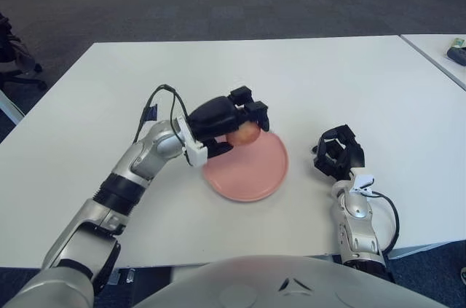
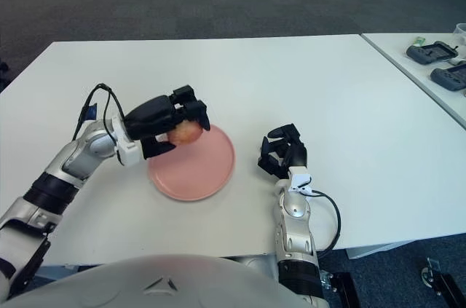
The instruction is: Put the apple into the plate.
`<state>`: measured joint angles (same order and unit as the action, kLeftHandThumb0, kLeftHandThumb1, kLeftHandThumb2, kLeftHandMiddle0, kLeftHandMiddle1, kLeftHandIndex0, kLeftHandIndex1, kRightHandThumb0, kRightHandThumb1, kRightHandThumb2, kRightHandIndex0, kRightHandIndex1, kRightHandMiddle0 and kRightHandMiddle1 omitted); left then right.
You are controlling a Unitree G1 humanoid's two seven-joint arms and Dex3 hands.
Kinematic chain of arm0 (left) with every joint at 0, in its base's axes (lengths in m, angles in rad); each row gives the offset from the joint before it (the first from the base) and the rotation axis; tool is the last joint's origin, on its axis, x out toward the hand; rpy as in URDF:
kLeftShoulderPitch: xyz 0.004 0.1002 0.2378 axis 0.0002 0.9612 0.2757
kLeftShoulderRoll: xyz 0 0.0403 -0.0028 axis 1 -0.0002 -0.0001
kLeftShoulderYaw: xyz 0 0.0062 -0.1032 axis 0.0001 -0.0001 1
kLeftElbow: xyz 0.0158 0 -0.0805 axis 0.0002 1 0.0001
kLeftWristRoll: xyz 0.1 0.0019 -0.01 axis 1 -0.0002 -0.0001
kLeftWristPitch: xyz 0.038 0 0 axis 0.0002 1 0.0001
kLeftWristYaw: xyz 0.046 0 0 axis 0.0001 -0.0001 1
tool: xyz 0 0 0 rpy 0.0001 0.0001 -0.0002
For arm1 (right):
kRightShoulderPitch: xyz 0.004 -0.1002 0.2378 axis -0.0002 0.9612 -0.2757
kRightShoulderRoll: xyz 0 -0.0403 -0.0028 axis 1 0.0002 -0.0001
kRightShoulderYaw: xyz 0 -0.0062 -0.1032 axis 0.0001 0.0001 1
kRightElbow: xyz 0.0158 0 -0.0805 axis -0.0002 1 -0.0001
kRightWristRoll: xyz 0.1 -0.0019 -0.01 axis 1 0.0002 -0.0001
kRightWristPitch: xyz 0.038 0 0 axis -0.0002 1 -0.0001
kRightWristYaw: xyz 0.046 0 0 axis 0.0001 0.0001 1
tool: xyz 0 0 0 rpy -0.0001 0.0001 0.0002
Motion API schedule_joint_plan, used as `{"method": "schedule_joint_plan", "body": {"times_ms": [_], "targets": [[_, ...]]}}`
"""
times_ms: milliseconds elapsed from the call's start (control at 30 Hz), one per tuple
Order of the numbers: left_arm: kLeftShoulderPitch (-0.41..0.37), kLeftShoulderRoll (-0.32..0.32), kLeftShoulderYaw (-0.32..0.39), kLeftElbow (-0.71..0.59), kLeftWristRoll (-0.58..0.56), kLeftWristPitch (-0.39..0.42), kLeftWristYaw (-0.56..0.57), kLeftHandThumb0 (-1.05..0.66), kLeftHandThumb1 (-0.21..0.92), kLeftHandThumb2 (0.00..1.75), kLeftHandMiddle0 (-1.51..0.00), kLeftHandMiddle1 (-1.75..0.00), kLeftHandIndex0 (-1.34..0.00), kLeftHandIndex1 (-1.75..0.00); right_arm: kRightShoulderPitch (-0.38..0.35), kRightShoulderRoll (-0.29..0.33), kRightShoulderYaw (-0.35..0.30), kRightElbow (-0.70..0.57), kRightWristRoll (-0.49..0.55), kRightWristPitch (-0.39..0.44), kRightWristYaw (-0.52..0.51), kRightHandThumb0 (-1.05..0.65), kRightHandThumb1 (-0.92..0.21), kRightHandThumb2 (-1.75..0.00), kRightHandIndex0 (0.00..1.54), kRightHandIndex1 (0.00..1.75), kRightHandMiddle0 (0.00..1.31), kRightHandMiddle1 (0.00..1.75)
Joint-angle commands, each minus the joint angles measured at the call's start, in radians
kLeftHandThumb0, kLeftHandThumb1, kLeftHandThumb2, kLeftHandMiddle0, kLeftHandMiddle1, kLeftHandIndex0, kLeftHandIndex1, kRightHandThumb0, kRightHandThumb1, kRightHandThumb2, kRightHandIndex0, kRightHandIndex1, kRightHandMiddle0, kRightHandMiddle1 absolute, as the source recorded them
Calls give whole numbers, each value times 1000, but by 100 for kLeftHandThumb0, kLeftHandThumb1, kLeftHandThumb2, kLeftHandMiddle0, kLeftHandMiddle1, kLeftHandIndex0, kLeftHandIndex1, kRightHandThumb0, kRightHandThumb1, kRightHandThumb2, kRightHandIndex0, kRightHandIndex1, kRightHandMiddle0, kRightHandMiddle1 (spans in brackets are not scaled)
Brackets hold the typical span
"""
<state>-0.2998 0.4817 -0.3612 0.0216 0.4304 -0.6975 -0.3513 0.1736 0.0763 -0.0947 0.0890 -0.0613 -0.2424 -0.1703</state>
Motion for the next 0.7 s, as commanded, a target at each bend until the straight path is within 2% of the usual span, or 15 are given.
{"method": "schedule_joint_plan", "body": {"times_ms": [0, 67, 200, 433, 667], "targets": [[27, 17, -6, -56, -19, 23, -41, 0, -6, 170, -95, -160, -66, -175, 3, -3, 1, 3, -3, 17, -7, -41, -54, -105, 61, 151, 43, 175], [40, -13, -46, -9, 43, 21, -28, 0, -6, 171, -94, -164, -65, -175, 2, -3, 0, 4, -3, 15, -7, -41, -54, -105, 61, 152, 44, 175], [16, -62, -102, 132, 170, -24, 66, 0, -4, 171, -91, -168, -64, -175, 2, 0, 0, 8, 2, 1, -9, -41, -53, -106, 62, 151, 44, 175], [0, -63, -139, 237, 322, -114, 209, 0, -1, 168, -89, -169, -61, -175, 7, 8, 3, -5, 9, 11, -12, -42, -52, -107, 62, 148, 45, 175], [10, -59, -159, 291, 418, -168, 355, 0, 0, 166, -88, -168, -60, -175, 17, 10, 3, -25, 10, 40, -12, -42, -53, -107, 62, 146, 44, 175]]}}
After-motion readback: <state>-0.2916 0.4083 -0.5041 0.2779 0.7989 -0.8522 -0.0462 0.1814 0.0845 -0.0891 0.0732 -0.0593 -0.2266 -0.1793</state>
